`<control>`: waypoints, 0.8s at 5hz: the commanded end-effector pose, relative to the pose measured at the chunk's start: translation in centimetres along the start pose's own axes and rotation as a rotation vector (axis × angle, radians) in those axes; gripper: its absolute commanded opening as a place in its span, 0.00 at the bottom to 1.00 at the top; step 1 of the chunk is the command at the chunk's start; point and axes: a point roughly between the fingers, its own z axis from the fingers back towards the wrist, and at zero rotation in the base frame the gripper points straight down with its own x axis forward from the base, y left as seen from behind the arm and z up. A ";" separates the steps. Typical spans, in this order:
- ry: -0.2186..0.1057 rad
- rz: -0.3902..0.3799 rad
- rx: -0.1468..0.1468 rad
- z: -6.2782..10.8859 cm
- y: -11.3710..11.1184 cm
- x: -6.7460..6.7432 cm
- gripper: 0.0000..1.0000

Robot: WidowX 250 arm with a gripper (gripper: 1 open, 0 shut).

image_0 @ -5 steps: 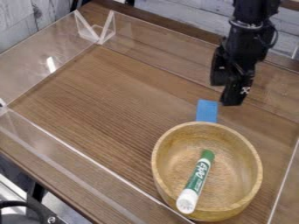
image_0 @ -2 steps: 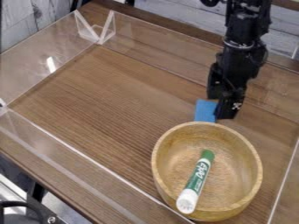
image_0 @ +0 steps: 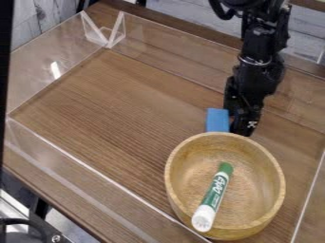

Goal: Put the blue block in the brown bowl

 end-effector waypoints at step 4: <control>-0.045 -0.009 0.008 1.6 -0.1 -0.4 0.00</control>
